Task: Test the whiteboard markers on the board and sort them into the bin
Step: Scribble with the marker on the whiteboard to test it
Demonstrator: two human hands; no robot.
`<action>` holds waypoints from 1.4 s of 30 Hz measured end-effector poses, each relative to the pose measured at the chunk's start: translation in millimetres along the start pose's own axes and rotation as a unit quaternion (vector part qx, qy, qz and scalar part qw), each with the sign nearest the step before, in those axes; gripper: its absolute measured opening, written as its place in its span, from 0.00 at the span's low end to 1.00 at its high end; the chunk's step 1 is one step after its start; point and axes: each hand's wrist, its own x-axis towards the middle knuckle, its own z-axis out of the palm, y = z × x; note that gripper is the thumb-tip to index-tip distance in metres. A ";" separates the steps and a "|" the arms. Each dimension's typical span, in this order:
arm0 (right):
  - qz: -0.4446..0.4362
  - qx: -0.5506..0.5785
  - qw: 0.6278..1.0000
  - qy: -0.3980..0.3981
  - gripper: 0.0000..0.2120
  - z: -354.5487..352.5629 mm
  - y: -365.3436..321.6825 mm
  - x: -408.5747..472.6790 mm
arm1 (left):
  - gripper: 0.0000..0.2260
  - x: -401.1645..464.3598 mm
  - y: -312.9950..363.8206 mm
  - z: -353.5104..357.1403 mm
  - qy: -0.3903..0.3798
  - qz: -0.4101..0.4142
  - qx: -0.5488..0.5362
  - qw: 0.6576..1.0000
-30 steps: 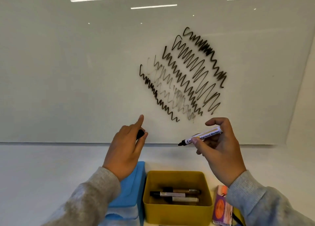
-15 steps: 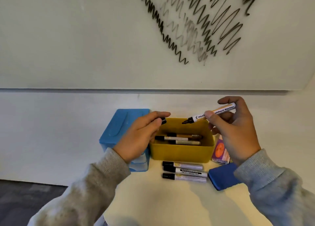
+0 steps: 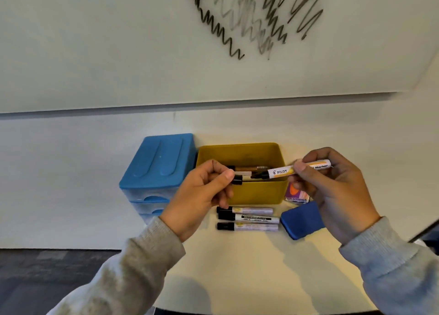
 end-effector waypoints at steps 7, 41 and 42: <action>0.000 -0.008 1.000 -0.021 0.15 0.3 5.7 -2.1 | 0.09 -1.3 -2.4 4.5 -0.014 -0.010 -0.033 0.999; 0.091 -0.108 0.978 -0.154 0.06 32.1 44.5 -24.8 | 0.14 -20.8 -48.9 25.9 0.141 0.113 0.179 0.967; 0.062 -0.139 0.975 -0.161 0.06 31.8 47.6 -23.0 | 0.15 -20.6 -56.5 21.7 0.146 0.117 0.207 0.960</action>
